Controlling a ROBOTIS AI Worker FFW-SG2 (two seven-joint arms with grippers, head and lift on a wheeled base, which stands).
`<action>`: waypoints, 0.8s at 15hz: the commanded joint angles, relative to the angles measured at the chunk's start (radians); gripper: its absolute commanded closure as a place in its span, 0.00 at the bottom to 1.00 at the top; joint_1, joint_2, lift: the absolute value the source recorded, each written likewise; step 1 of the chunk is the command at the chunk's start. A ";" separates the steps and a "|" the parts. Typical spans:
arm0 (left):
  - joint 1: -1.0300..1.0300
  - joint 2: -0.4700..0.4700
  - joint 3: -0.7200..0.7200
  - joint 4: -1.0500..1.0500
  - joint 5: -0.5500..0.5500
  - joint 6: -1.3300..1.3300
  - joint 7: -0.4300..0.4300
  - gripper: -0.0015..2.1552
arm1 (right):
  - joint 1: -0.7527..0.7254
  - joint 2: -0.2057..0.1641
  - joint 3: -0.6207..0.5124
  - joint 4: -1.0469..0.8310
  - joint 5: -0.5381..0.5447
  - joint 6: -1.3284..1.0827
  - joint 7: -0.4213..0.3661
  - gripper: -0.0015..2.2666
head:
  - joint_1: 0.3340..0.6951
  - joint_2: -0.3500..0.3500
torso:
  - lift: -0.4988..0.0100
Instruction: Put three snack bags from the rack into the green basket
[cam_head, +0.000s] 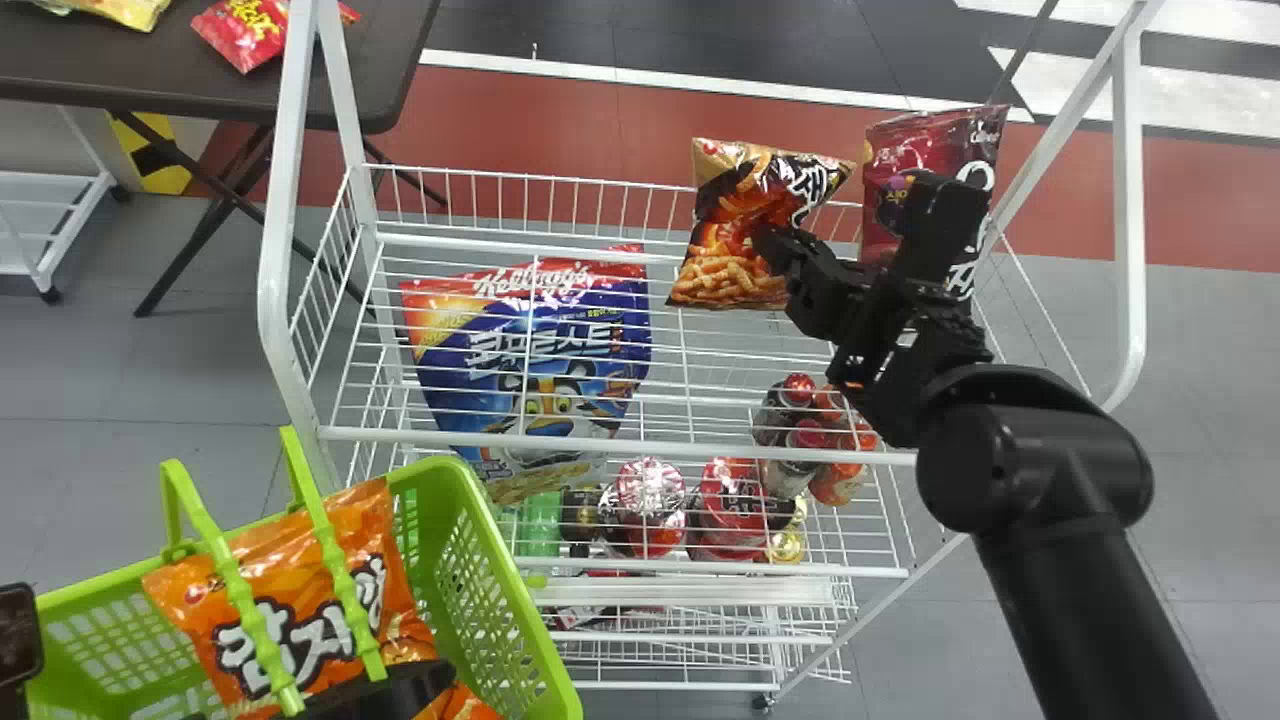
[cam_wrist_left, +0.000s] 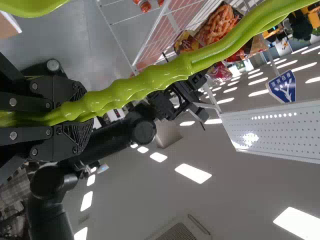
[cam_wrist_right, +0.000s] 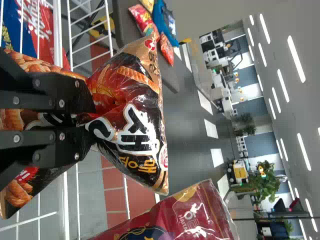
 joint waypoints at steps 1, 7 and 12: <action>0.000 -0.003 0.001 0.004 -0.001 -0.003 0.000 1.00 | 0.062 -0.010 -0.030 -0.119 -0.072 0.098 0.008 0.99 | 1.00 0.26 | 0.98; -0.005 -0.003 -0.005 0.009 -0.001 -0.009 0.006 1.00 | 0.162 -0.025 -0.096 -0.372 -0.317 0.540 0.048 0.99 | 1.00 0.33 | 0.98; -0.010 -0.003 -0.021 0.018 -0.001 -0.018 0.006 1.00 | 0.191 -0.022 -0.053 -0.479 -0.440 0.779 0.071 0.99 | 1.00 0.48 | 0.98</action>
